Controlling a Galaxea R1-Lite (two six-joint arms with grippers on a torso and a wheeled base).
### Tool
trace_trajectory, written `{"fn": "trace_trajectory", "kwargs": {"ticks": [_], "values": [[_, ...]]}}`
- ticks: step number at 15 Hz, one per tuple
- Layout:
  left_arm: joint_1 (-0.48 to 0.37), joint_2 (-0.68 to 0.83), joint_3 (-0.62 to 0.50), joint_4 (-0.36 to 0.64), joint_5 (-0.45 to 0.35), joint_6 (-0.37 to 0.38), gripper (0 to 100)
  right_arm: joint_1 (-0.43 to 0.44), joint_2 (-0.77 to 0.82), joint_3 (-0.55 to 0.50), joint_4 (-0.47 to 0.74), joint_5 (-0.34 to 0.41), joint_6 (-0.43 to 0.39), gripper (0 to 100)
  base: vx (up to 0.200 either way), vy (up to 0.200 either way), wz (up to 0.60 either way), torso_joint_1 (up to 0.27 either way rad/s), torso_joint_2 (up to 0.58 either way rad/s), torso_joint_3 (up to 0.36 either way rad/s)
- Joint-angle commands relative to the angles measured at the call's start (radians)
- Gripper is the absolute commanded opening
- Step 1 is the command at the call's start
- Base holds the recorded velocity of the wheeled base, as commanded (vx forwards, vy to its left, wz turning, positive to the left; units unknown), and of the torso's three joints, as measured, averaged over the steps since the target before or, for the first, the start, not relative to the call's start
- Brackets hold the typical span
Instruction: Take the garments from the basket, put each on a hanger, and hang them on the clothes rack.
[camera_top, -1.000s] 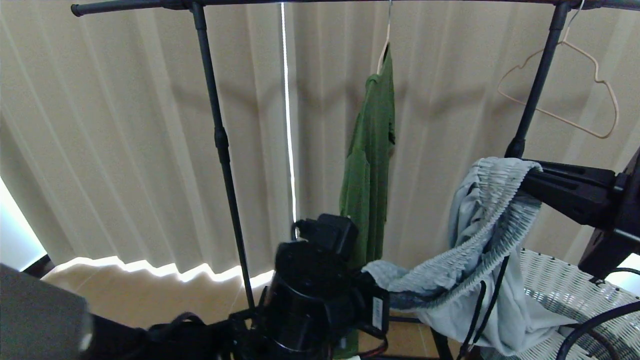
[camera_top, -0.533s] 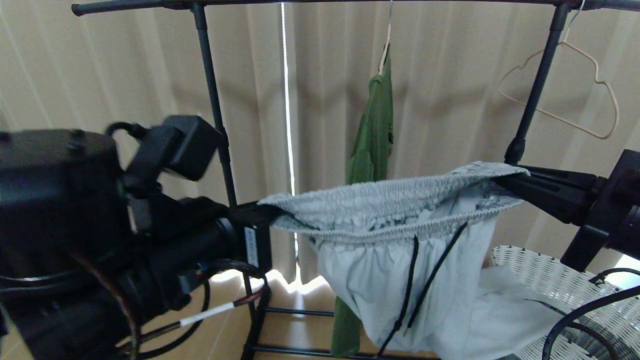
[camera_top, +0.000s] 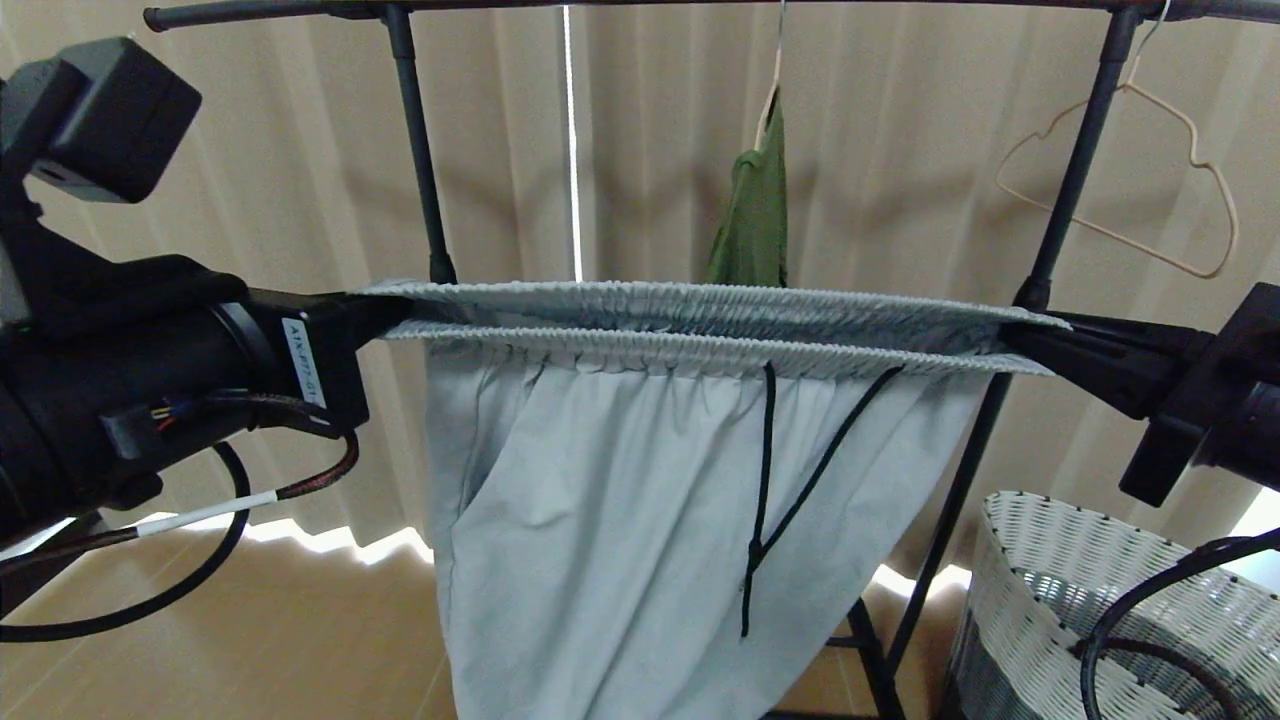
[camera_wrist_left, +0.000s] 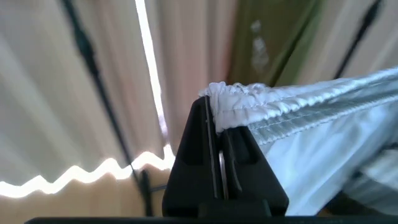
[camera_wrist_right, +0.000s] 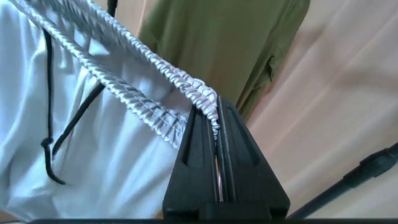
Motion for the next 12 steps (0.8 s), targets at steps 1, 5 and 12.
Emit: {"fn": "trace_trajectory", "kwargs": {"ticks": [1,5,12], "values": [[0.031,-0.003,-0.004,0.005,0.002,0.002,0,-0.004,0.005,-0.001,0.0,-0.004,-0.002,0,0.0,0.0,0.0,0.0,0.0,0.0],[0.042,-0.003,-0.016,0.005,0.0,0.009,0,-0.055,0.039,-0.007,-0.003,0.001,0.001,0,0.0,0.0,0.0,0.0,0.0,0.0],[0.051,0.059,-0.059,-0.009,-0.01,0.012,0,-0.112,0.18,0.007,-0.236,0.006,0.026,0,0.0,0.0,0.0,0.0,0.0,0.0]]}}
